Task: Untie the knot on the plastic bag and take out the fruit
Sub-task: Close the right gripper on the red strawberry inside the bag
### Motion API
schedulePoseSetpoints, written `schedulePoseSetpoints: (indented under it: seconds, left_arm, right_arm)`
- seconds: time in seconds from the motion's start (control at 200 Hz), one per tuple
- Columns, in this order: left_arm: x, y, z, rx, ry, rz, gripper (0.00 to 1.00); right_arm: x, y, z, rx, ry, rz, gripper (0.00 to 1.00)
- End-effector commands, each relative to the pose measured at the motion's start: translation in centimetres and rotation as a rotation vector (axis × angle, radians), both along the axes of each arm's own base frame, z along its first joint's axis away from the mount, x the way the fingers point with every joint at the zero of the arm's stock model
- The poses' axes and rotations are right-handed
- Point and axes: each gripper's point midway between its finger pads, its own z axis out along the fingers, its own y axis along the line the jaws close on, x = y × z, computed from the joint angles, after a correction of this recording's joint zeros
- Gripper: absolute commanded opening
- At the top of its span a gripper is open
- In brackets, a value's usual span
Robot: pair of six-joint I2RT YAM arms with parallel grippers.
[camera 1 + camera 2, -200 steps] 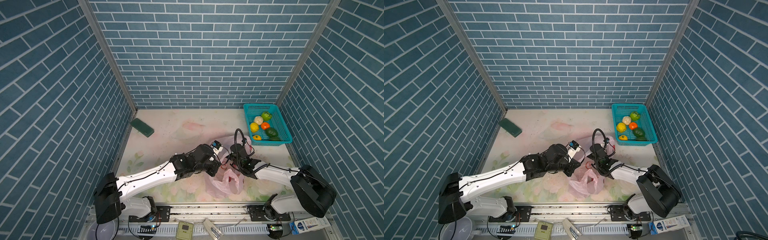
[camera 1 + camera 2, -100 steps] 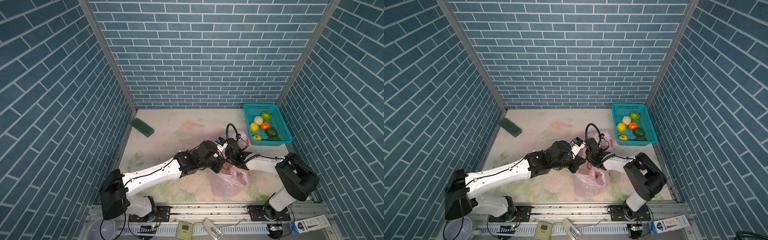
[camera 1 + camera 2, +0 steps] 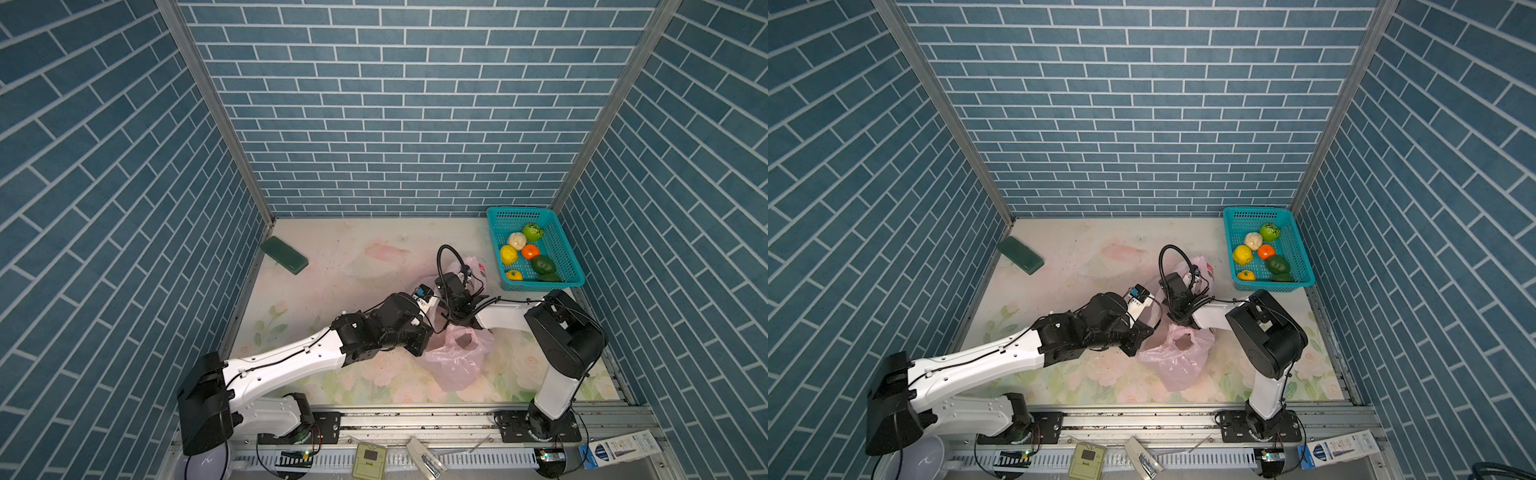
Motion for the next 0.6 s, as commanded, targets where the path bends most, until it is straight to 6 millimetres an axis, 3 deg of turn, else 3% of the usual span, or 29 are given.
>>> schedulePoseSetpoints:
  seconds: [0.0, 0.28, 0.595]
  left_arm:
    - [0.6, 1.2, -0.9, 0.063, -0.025, 0.045, 0.00]
    - [1.5, 1.9, -2.2, 0.124, -0.064, 0.083, 0.00]
    - [2.1, 2.0, -3.1, 0.202, -0.102, 0.087, 0.00]
  right_arm:
    - [-1.4, -0.3, 0.7, 0.048, -0.005, 0.030, 0.58]
    - [-4.9, 0.0, 3.8, 0.167, -0.026, 0.140, 0.54]
    - [-7.0, 0.2, 6.4, 0.264, -0.023, 0.183, 0.53]
